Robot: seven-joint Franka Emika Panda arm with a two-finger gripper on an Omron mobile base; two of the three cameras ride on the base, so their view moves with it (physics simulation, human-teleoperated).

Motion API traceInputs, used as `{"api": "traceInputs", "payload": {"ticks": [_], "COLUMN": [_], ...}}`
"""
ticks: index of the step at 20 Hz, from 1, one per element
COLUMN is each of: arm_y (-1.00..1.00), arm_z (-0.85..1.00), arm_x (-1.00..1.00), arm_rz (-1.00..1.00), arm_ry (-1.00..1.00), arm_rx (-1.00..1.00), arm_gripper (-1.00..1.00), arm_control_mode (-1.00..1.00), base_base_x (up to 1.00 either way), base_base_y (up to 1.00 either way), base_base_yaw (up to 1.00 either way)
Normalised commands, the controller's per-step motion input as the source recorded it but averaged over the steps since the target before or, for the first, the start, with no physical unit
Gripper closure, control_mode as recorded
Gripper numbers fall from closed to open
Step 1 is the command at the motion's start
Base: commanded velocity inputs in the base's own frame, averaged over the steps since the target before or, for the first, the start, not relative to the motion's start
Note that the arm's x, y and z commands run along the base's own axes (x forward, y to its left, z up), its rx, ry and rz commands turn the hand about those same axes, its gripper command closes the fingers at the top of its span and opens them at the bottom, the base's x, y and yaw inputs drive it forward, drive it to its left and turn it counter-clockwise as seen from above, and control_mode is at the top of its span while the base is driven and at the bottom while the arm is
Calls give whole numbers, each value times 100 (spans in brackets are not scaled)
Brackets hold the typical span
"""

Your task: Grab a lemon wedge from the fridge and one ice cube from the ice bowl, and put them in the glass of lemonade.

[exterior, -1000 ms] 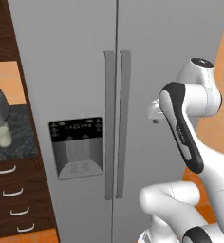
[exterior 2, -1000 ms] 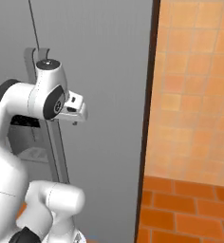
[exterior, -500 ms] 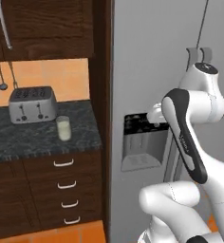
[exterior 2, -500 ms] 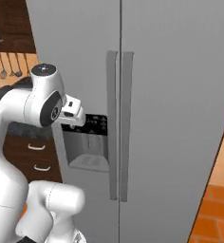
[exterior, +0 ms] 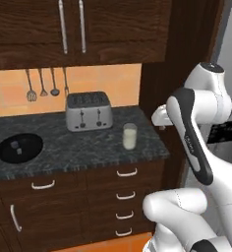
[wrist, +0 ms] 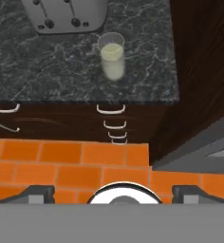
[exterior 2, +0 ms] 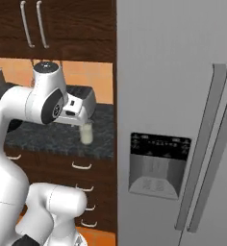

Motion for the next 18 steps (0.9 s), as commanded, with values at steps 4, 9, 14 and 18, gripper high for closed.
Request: {"api": "traceInputs", "payload": {"ticks": [4, 9, 14, 18], "arm_y": [0, 0, 0, 15], "arm_z": [0, 0, 0, -26], "arm_x": [0, 0, 0, 0], "arm_rz": [0, 0, 0, 0], "arm_ry": [0, 0, 0, 6], "arm_rx": [0, 0, 0, 0], "arm_gripper": [-100, -100, -100, -100], "arm_control_mode": [100, 100, 100, -100], "base_base_x": [37, 71, 64, 2], "base_base_y": [100, 100, 40, 7], "base_base_yaw": [0, 0, 5, 0]}}
